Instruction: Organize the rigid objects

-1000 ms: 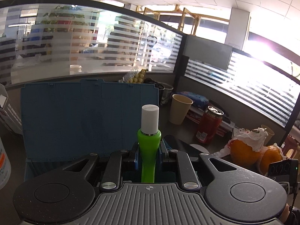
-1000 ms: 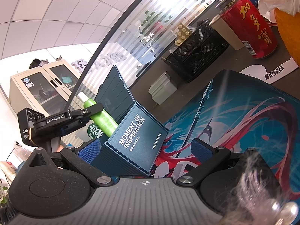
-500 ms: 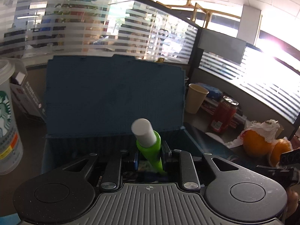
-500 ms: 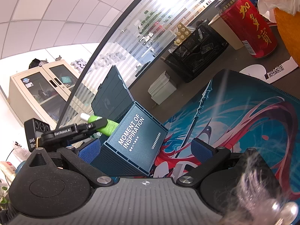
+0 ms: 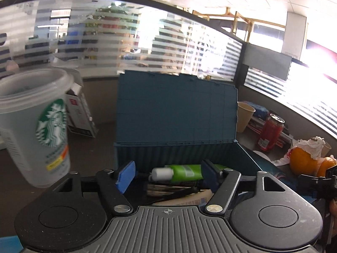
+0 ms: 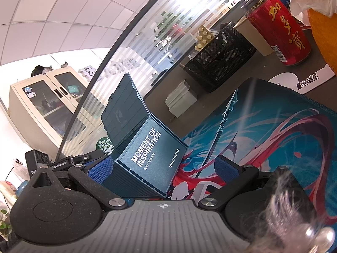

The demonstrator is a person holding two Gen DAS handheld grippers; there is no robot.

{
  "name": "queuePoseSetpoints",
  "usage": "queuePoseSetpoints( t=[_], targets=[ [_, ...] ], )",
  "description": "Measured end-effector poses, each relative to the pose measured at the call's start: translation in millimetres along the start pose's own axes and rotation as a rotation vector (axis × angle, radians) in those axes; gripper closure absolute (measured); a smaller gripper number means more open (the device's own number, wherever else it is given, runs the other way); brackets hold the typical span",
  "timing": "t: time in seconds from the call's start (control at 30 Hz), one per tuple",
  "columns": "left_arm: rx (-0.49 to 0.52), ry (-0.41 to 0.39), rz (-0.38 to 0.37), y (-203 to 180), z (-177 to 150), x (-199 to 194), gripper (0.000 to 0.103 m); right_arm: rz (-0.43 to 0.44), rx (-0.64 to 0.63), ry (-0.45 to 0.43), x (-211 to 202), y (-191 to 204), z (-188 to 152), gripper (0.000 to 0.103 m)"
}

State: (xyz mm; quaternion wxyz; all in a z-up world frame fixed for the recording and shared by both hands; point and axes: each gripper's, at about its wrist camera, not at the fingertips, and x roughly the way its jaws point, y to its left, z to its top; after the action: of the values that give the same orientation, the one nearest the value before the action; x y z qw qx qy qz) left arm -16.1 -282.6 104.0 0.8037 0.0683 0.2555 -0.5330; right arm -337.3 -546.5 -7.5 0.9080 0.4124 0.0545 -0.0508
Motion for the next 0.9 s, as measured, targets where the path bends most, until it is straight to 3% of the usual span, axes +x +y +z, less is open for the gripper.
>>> queuePoseSetpoints(
  t=[0.23, 0.47, 0.57, 0.67, 0.8, 0.9],
  targets=[
    [-0.003, -0.052, 0.074, 14.9, -12.3, -41.8, 0.003, -0.004, -0.001, 0.0, 0.4, -1.1, -0.9, 0.0],
    [-0.056, -0.067, 0.244, 37.4, -50.6, -84.1, 0.0, -0.052, -0.062, -0.004, -2.4, 6.3, -3.9, 0.0],
    [-0.113, -0.072, 0.288, 53.9, -70.6, -98.6, 0.0, 0.023, -0.159, -0.003, -2.8, 30.7, -15.2, 0.0],
    [-0.145, -0.096, 0.367, 62.8, -90.1, -109.8, 0.0, 0.084, -0.236, 0.079, 18.3, 69.1, -35.9, 0.0],
    [-0.135, -0.094, 0.508, 67.9, -110.0, -114.8, 0.0, -0.083, -0.43, 0.221, 75.1, 133.9, -82.7, 0.0],
    [-0.123, -0.065, 0.565, 75.8, -122.8, -117.6, 0.0, -0.081, -0.578, 0.252, 103.5, 172.7, -119.1, 0.0]
  ],
)
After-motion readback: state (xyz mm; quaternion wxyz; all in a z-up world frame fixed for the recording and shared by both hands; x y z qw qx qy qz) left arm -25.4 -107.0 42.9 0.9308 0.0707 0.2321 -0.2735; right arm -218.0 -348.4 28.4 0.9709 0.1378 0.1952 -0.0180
